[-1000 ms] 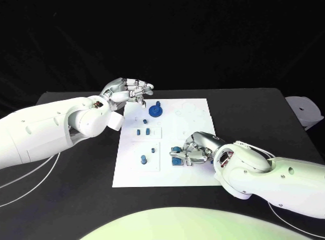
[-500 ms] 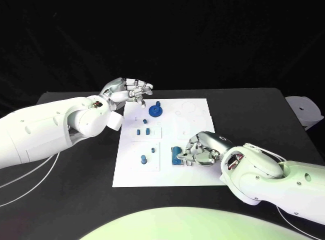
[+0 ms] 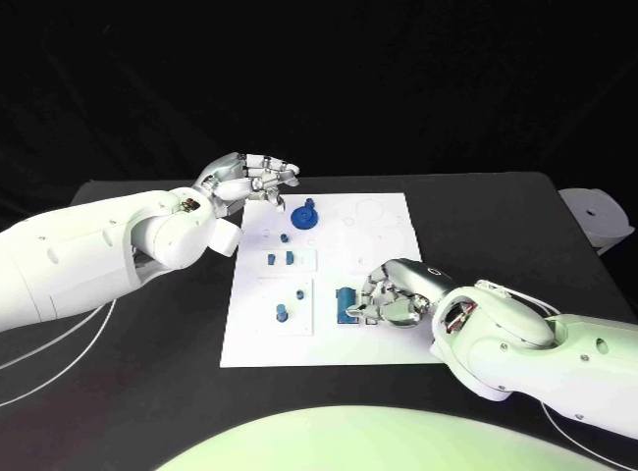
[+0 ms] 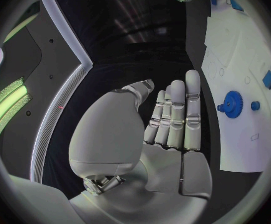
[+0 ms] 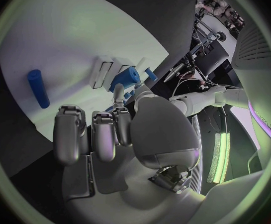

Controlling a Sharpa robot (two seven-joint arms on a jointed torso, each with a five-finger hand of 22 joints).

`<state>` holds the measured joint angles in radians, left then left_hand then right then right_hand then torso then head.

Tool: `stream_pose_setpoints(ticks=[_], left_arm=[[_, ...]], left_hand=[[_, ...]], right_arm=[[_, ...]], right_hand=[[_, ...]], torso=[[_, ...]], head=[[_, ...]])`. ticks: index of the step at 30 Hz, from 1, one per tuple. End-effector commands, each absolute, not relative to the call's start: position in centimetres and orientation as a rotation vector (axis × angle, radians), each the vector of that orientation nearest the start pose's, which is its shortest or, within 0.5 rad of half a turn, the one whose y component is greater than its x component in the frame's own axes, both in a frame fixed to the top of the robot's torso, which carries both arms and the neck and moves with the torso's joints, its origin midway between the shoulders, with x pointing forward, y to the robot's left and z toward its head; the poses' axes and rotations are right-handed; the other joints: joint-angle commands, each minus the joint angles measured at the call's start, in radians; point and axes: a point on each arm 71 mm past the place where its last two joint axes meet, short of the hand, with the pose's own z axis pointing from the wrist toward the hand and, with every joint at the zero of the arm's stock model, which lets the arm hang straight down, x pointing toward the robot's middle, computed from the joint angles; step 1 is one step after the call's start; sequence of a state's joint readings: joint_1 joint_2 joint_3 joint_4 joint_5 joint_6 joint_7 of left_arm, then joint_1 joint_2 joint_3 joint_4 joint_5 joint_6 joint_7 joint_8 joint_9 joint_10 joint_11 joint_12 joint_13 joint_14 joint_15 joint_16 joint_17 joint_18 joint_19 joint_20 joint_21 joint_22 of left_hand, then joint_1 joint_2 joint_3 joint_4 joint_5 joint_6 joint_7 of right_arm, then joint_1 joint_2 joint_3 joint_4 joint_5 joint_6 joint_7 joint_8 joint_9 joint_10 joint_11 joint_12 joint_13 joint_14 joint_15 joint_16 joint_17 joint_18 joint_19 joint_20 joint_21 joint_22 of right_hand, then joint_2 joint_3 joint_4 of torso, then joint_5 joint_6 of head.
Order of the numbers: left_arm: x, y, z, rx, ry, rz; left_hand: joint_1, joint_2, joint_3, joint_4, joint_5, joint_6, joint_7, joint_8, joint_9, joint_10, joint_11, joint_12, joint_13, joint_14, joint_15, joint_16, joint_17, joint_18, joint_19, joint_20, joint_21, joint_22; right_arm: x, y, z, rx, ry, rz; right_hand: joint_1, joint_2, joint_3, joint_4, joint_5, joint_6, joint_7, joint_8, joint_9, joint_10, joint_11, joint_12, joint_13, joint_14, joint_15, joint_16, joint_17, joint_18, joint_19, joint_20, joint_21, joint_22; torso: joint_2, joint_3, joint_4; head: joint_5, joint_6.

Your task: Assemble the parts on the task board

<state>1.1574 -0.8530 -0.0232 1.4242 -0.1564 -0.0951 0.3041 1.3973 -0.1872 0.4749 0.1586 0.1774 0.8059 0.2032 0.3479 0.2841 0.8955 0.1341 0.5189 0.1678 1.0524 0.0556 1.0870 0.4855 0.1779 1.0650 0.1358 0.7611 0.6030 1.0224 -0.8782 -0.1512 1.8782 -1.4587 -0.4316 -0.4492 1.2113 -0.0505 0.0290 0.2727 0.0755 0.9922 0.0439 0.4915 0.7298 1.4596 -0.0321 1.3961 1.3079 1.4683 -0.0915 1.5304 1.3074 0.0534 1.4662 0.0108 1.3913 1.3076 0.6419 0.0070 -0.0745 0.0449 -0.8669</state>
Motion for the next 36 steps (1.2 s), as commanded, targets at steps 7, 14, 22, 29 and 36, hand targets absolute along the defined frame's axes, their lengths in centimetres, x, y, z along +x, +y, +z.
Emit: stream_pose_setpoints(ticks=[7, 14, 22, 29, 36], left_arm=[[49.4, 22.8, -20.2, -0.994, 1.627, -1.570], [49.4, 22.9, -20.2, -0.995, 1.626, -1.567], [49.4, 23.0, -20.2, -0.996, 1.627, -1.565], [49.4, 23.1, -20.2, -0.997, 1.628, -1.564], [49.4, 23.1, -20.2, -0.997, 1.628, -1.564]], left_hand=[[-0.002, 0.003, 0.002, 0.006, 0.003, -0.007, 0.002, 0.006, 0.001, -0.004, 0.001, 0.007, 0.001, -0.005, 0.001, 0.003, -0.001, 0.006, 0.004, 0.005, -0.004, -0.001], [-0.002, 0.004, 0.003, 0.006, 0.003, -0.007, 0.002, 0.007, 0.002, -0.005, 0.001, 0.009, 0.002, -0.005, 0.001, 0.004, -0.002, 0.006, 0.005, 0.006, -0.005, -0.002], [-0.002, 0.004, 0.003, 0.006, 0.003, -0.007, 0.002, 0.007, 0.002, -0.005, 0.001, 0.009, 0.002, -0.005, 0.001, 0.004, -0.002, 0.006, 0.005, 0.006, -0.005, -0.002], [-0.002, 0.004, 0.003, 0.006, 0.003, -0.007, 0.002, 0.007, 0.002, -0.005, 0.001, 0.009, 0.002, -0.005, 0.001, 0.004, -0.002, 0.006, 0.005, 0.006, -0.005, -0.002], [-0.002, 0.004, 0.003, 0.006, 0.003, -0.007, 0.002, 0.007, 0.002, -0.005, 0.001, 0.009, 0.002, -0.005, 0.001, 0.004, -0.002, 0.006, 0.005, 0.006, -0.005, -0.002]], right_arm=[[36.2, -13.4, -26.7, -0.036, 1.962, 0.673], [36.5, -13.9, -26.8, -0.039, 1.952, 0.641], [36.5, -14.5, -26.7, -0.038, 1.944, 0.631], [36.3, -14.5, -26.7, -0.040, 1.943, 0.644], [36.3, -15.0, -26.4, -0.019, 1.915, 0.651]], right_hand=[[0.044, 0.001, 0.014, -0.007, 0.010, 0.003, -0.006, 0.002, -0.006, 0.013, -0.002, 0.007, 0.119, 0.087, -0.006, 0.005, 0.187, -0.013, 0.065, -0.004, 0.003, 0.150], [0.068, -0.007, 0.017, -0.011, 0.008, 0.003, -0.007, 0.001, -0.010, 0.011, -0.002, 0.005, 0.119, 0.087, -0.007, 0.005, 0.187, -0.013, 0.064, -0.005, 0.002, 0.149], [0.078, -0.009, 0.019, -0.012, 0.008, 0.004, -0.007, 0.001, -0.012, 0.012, -0.003, 0.006, 0.120, 0.087, -0.007, 0.005, 0.187, -0.013, 0.065, -0.005, 0.002, 0.150], [0.079, -0.010, 0.019, -0.011, 0.008, 0.004, -0.007, 0.001, -0.012, 0.012, -0.003, 0.006, 0.120, 0.087, -0.007, 0.005, 0.186, -0.013, 0.065, -0.005, 0.002, 0.150], [0.077, -0.013, 0.016, -0.008, 0.007, 0.004, -0.006, 0.000, -0.013, 0.011, -0.002, 0.003, 0.118, 0.087, -0.007, 0.004, 0.185, -0.013, 0.064, -0.005, 0.000, 0.149]], torso=[[0.001, -0.0008, -0.0011], [0.000, -0.0013, -0.0005], [0.000, 0.0002, -0.0014], [0.001, 0.0003, -0.0014], [0.001, -0.0001, -0.0003]], head=[[0.000, -0.005], [-0.009, -0.004], [-0.005, -0.005], [-0.004, -0.003], [-0.008, -0.004]])
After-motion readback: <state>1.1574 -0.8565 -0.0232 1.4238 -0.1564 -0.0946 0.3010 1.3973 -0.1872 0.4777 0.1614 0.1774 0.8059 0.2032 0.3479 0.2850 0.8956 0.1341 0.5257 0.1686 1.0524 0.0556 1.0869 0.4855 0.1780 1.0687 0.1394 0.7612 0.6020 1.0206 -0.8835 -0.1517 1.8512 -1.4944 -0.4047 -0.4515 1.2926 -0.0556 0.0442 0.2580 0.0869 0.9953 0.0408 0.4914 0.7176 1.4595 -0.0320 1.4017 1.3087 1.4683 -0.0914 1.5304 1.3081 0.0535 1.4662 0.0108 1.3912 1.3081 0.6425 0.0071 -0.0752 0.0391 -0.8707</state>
